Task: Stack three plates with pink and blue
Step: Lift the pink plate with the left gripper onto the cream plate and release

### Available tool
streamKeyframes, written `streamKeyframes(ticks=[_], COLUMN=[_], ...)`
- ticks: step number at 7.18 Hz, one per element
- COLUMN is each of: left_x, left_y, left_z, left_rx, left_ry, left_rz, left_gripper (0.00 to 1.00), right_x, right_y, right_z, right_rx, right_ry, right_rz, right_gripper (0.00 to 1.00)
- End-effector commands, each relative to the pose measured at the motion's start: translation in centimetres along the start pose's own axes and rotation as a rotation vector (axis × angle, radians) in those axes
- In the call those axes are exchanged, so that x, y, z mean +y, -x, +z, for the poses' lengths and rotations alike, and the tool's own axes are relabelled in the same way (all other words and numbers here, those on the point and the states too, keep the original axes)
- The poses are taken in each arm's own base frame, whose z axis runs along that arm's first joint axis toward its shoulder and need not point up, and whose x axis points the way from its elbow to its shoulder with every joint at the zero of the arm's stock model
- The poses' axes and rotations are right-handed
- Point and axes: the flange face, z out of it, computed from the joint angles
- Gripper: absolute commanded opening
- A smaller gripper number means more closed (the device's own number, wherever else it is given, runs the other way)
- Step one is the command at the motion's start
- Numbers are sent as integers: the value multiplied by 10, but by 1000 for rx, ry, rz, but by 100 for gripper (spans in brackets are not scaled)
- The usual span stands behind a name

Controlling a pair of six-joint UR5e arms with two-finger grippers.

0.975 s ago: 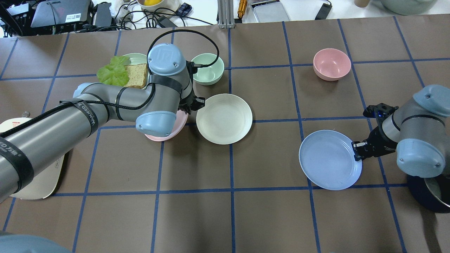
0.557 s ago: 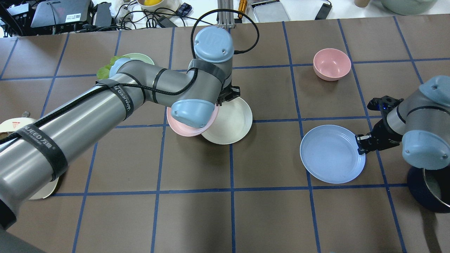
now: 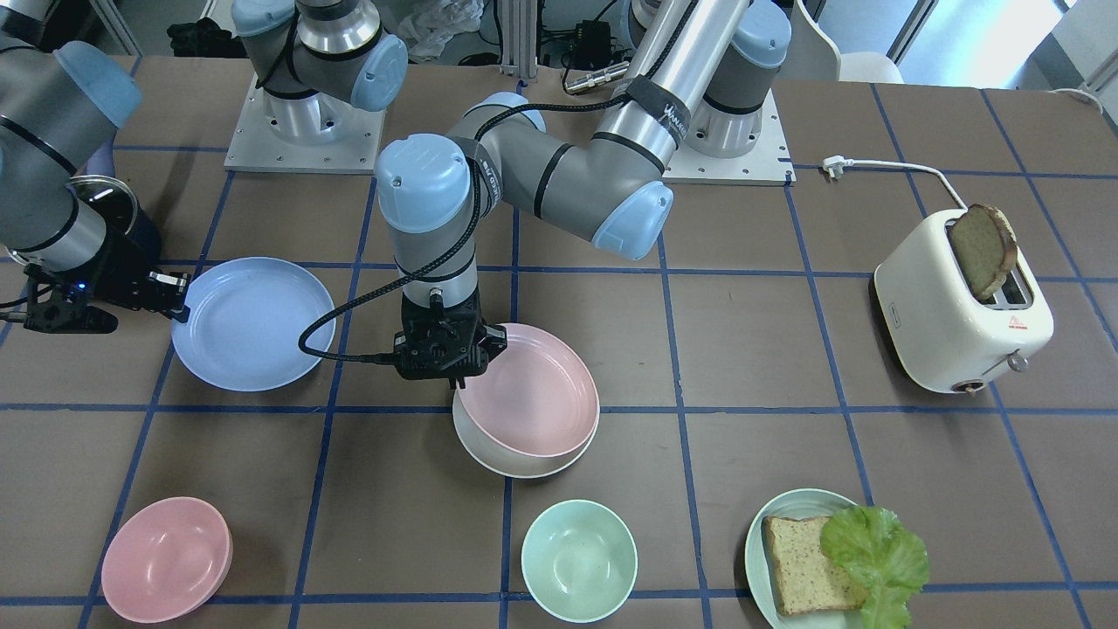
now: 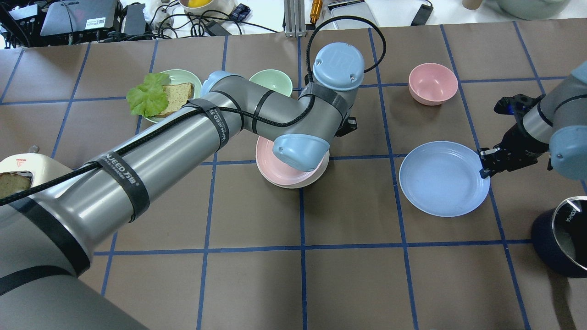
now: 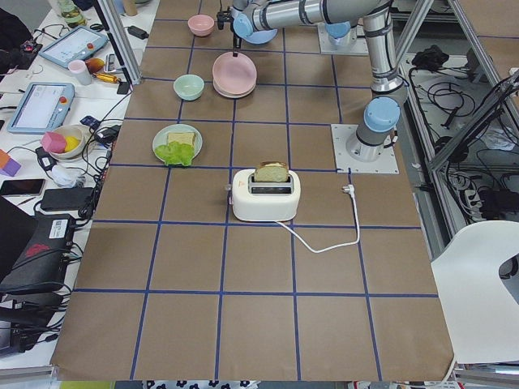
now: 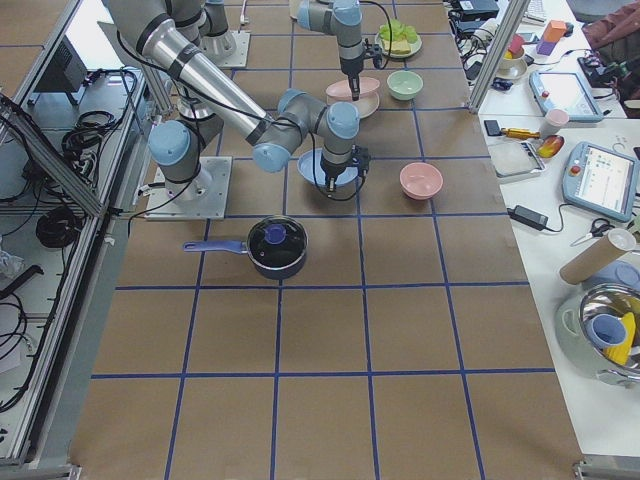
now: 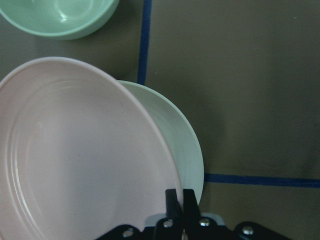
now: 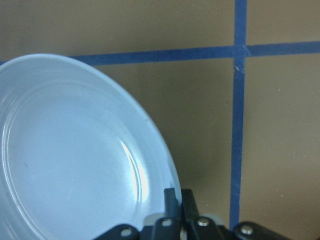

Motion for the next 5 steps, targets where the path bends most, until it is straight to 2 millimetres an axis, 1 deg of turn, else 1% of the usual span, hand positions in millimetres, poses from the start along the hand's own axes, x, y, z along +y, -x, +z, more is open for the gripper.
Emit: streamKeyframes(ticks=[1,2,3,4,5], left_x=[2,1,-11,-31,-51], left_y=[-4,-2,9,33,71], left_z=[22,16,4,-13,-35], left_rx=[-23,-13,-3,26,23], left_ry=[18,16,2,9,36], left_rz=[-6,-2,-22,-33,-1], left_gripper=[74,100,100,100,100], right_x=[-18,-26,-31,-37,-43], right_y=[-3,-6,-7,1,24], right_z=[-28,-32,-38,-47,-50], right_rx=[-3,-5,-8,-2,6], right_ry=[10,13,20,9,1], right_rz=[-3,-3,1,1,14], right_gripper=[0,0,0,0,0])
